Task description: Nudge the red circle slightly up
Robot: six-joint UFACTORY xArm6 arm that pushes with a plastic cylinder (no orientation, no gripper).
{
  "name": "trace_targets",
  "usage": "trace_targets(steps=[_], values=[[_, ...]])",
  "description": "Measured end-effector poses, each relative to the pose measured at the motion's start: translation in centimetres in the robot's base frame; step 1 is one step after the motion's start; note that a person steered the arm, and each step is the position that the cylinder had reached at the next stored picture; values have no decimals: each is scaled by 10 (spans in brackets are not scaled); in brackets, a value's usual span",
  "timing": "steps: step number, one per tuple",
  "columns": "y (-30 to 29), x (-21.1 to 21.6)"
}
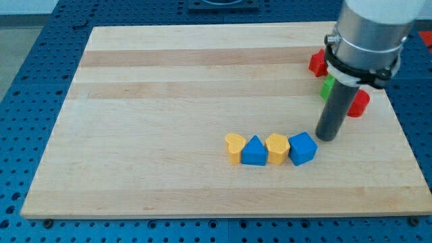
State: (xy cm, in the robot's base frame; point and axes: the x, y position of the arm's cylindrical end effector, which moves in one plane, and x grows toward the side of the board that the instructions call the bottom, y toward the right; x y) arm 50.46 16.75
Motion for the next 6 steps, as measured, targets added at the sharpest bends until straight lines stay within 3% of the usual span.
trace_targets(steps=[1,6], values=[[25,10],[122,-55]])
